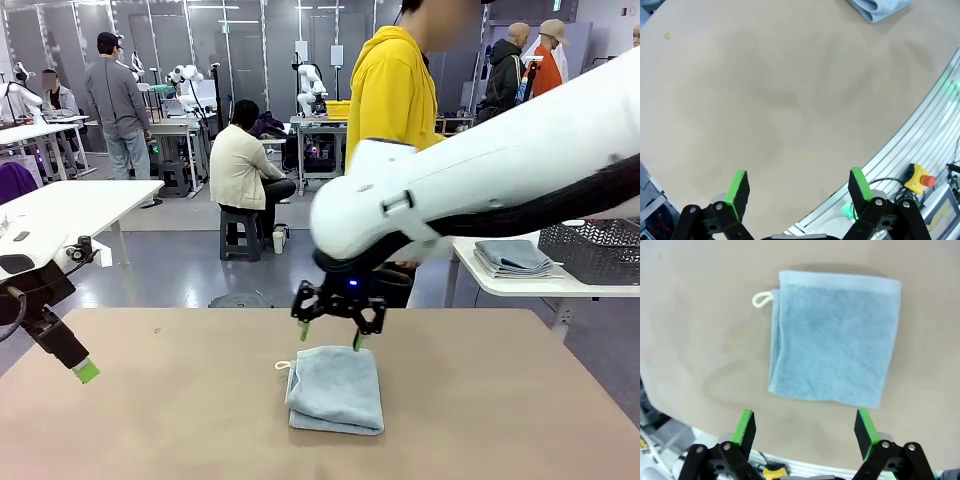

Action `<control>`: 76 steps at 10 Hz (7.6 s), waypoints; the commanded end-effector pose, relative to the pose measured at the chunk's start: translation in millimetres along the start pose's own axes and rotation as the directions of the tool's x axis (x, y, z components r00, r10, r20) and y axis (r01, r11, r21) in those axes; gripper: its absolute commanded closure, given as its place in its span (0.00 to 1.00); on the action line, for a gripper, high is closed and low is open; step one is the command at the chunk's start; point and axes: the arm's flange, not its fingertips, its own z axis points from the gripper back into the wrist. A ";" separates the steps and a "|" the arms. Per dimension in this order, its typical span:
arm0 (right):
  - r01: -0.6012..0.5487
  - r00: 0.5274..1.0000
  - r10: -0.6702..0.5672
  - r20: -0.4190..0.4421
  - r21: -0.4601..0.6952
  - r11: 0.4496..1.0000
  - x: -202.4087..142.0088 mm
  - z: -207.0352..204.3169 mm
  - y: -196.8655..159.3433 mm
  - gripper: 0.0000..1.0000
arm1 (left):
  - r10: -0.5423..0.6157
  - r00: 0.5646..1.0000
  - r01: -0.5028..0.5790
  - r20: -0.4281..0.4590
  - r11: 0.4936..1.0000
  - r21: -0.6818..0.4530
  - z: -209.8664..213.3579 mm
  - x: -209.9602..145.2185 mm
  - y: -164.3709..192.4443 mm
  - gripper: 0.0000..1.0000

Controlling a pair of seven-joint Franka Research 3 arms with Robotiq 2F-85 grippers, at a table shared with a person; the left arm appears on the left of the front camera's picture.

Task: Fold the towels and place them in the basket.
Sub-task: Place the folded Towel with hook on the right side of the table.

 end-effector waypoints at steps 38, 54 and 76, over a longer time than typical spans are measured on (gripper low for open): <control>0.143 0.980 -0.195 0.040 0.541 0.829 11.6 -128.9 -148.8 1.00 | 0.000 1.000 0.000 0.002 1.000 0.011 -1.2 1.4 1.1 0.00; 0.011 0.953 -0.120 0.278 0.365 0.931 16.7 6.1 -440.9 0.94 | 0.000 1.000 0.000 0.002 1.000 0.011 -1.2 1.4 1.1 0.00; -0.128 0.920 0.099 0.379 0.051 0.991 7.9 98.5 -399.5 0.00 | 0.000 1.000 0.000 0.002 1.000 0.011 -1.2 1.4 1.1 0.00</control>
